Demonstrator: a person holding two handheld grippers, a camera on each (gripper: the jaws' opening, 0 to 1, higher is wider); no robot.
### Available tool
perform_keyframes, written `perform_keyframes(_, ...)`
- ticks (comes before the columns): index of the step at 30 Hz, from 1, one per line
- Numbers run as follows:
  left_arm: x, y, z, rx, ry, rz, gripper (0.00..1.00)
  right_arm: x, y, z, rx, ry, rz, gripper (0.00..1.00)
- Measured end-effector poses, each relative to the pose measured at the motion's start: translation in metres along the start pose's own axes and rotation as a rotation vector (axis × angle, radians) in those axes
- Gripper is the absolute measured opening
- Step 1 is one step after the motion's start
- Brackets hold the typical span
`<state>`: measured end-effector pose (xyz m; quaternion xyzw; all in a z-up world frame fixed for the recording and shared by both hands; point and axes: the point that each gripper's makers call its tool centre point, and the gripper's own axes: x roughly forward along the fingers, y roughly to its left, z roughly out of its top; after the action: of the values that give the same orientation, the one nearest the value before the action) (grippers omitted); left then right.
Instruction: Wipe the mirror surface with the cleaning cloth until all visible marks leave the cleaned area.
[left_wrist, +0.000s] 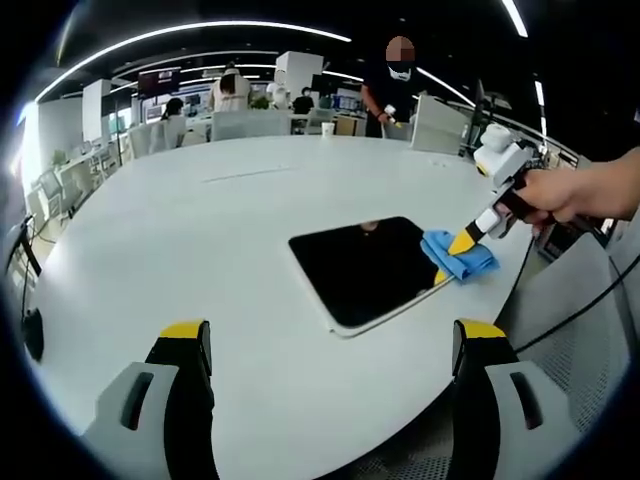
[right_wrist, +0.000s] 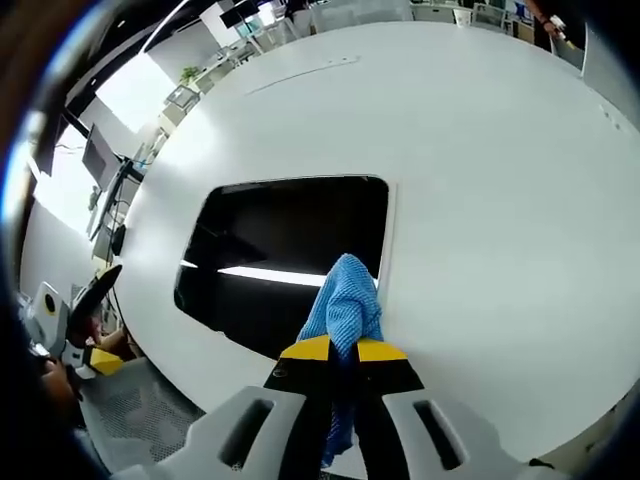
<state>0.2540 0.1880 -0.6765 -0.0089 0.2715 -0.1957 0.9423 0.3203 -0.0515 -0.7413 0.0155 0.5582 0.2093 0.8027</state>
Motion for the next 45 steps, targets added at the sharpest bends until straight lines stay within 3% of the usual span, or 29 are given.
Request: perform_keyframes(45, 0.001, 0.002, -0.004, -0.014, 0.012, -0.006, 0.99, 0.025, -0.022, 0.079, -0.104, 0.002, -0.081, 0.01)
